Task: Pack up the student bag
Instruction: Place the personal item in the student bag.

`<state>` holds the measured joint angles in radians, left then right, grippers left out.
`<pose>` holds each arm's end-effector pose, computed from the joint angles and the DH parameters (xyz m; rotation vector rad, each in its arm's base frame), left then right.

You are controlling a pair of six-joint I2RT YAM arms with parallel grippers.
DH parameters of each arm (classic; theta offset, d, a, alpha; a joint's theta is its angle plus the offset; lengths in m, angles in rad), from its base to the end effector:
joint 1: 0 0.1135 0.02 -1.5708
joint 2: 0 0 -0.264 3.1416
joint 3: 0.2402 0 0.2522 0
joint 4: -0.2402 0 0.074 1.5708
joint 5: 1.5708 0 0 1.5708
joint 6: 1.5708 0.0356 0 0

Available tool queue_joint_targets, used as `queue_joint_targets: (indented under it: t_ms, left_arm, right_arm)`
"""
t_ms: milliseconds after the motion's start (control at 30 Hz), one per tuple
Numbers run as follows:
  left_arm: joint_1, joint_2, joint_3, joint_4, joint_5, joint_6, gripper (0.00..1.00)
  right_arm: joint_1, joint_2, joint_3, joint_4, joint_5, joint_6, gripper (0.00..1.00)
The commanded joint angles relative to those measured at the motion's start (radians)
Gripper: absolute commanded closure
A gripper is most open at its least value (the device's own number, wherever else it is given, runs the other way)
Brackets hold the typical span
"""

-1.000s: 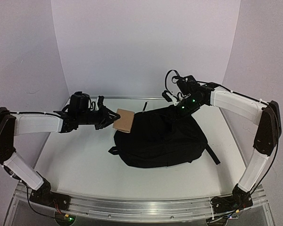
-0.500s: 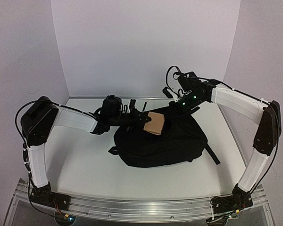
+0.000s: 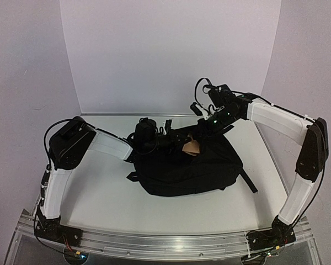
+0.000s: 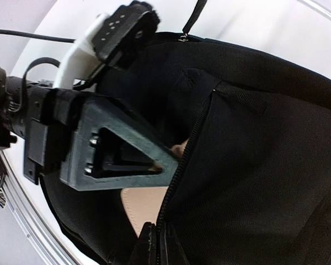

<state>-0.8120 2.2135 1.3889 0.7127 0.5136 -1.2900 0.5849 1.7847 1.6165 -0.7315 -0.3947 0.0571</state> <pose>0.3265 -0.3697 0.1740 -0.0179 2.1210 -1.8715 0.3210 0.2290 0.3059 -0.8281 2.3903 0.7565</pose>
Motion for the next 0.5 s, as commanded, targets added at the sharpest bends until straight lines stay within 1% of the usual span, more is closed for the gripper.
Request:
queue_joint_targets:
  t_ms: [0, 133, 267, 367, 467]
  left_arm:
    - [-0.039, 0.072, 0.13, 0.193, -0.025, -0.083, 1.0]
    - [-0.059, 0.128, 0.213, 0.175, -0.02, -0.085, 1.0]
    - [-0.084, 0.162, 0.296, 0.084, 0.001, -0.035, 1.0]
    - [-0.099, 0.162, 0.31, 0.018, 0.009, 0.0, 1.0]
    - [-0.106, 0.151, 0.288, -0.004, 0.033, 0.024, 0.99]
  right_arm:
    - [0.009, -0.013, 0.062, 0.078, -0.089, 0.02, 1.0]
    - [0.009, -0.016, 0.067, 0.078, -0.088, 0.023, 1.0]
    - [0.009, -0.018, 0.067, 0.078, -0.084, 0.023, 1.0]
    - [0.009, -0.022, 0.07, 0.078, -0.079, 0.023, 1.0]
    - [0.008, -0.022, 0.074, 0.079, -0.074, 0.026, 1.0]
